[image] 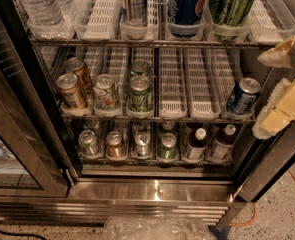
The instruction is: Pick redbull can from top shelf of fridge
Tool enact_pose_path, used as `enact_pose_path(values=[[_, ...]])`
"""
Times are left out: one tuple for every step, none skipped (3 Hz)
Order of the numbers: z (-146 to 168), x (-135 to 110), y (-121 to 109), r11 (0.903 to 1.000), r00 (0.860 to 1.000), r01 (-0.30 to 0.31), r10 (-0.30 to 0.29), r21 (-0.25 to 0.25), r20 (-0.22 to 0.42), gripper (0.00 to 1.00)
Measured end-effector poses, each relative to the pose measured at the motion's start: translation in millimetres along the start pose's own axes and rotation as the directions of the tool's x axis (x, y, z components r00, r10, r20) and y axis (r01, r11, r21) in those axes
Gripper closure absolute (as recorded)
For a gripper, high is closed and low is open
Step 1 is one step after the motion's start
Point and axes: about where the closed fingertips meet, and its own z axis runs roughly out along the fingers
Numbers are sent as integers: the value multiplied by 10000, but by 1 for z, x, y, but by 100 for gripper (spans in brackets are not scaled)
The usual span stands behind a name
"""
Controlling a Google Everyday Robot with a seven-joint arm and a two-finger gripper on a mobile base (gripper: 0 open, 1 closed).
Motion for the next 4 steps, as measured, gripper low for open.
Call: enact_pose_path(values=[[2,-11,15,9928,9760,-1192,1156,83,1843,0],[3,-31,34,9785,9203,-2000,1697,511,3524,0],[1,-76,38,9741,8493,-2045,1275,967,5122,0],[-5,-133,43,9724,7590,-2053,868,1106,6453,0]])
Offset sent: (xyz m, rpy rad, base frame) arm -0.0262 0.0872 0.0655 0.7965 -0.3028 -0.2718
